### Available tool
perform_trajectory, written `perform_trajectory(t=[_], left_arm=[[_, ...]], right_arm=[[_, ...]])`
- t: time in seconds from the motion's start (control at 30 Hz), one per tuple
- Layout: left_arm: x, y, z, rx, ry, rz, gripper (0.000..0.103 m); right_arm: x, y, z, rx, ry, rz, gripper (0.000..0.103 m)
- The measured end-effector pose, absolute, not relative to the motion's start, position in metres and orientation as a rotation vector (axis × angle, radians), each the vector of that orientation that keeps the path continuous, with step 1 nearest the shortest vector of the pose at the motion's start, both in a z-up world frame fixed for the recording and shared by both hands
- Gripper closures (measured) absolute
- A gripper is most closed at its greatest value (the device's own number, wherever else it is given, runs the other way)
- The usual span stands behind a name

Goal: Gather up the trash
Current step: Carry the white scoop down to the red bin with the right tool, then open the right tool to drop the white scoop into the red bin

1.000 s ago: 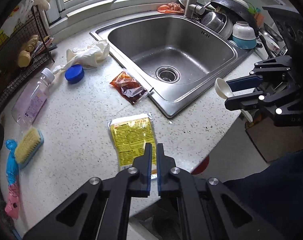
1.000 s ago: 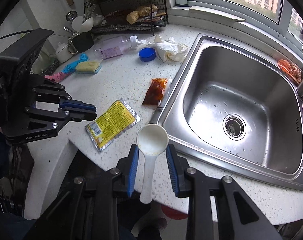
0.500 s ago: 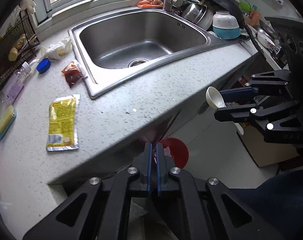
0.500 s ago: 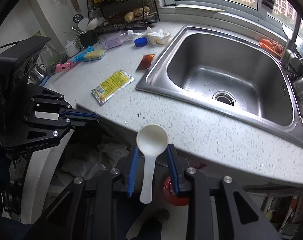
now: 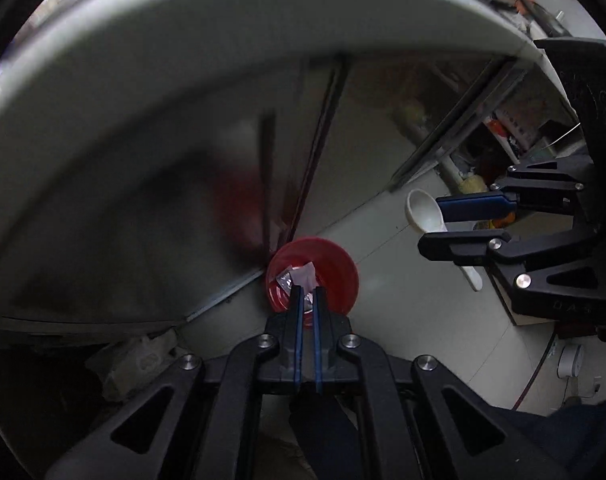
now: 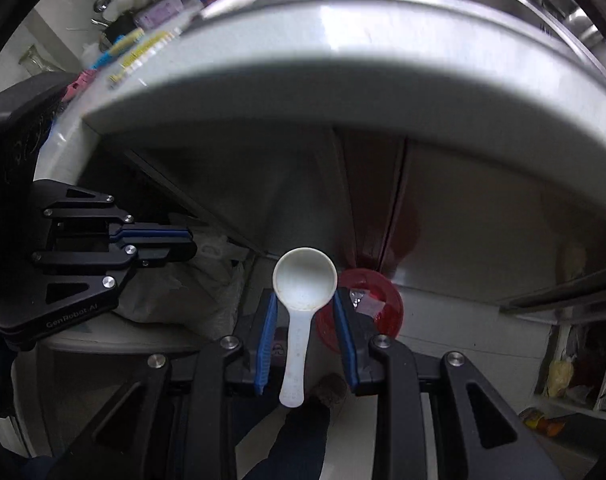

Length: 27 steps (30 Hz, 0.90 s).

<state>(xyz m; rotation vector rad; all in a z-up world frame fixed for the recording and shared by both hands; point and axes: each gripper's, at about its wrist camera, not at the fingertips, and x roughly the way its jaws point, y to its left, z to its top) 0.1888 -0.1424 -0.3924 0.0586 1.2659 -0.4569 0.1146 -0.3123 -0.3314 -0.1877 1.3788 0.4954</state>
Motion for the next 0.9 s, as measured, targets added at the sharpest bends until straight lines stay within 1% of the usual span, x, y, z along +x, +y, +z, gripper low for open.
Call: perform_trajectory(t=[0.1,0.23,0.4,0.47,0.53,0.67,0.7,0.73,0.8,0.9], left_arm=[[0.189,-0.157,-0.435,0.074,1.279,-0.474,0.100],[0.193,-0.166,-0.491,0.019,1.293,-0.475,0.100],[0.195,-0.179,-0.539,0.003,1.301,-0.486,0.099],[0.197,-0.180,-0.551,0.001,1.308,-0.488,0.092],[0.199,-0.179,-0.561,-0.007,1.316,-0.485,0.068],[0.198,-0.178,-0.572,-0.030,1.327,-0.491,0.053],[0.198,-0.182,-0.575,-0.033,1.331,-0.492,0.045],[0.197,-0.181,-0.574,-0.025,1.326,-0.490,0.041],[0.194,-0.181,-0.570,0.001,1.306,-0.491,0.041],[0.194,-0.181,-0.580,0.025,1.325,-0.481,0.041]], right_arm=[[0.112,-0.318,-0.376,-0.179,1.405,0.499,0.076],[0.108,-0.322,-0.437,-0.196,1.433,0.508,0.076],[0.105,-0.325,-0.499,-0.195,1.463,0.494,0.076],[0.106,-0.326,-0.516,-0.195,1.465,0.496,0.076],[0.108,-0.328,-0.528,-0.187,1.466,0.502,0.076],[0.108,-0.334,-0.542,-0.183,1.458,0.482,0.076],[0.108,-0.334,-0.546,-0.187,1.459,0.475,0.076],[0.105,-0.336,-0.546,-0.188,1.461,0.472,0.076],[0.108,-0.340,-0.550,-0.173,1.478,0.479,0.076],[0.107,-0.331,-0.557,-0.213,1.480,0.500,0.076]])
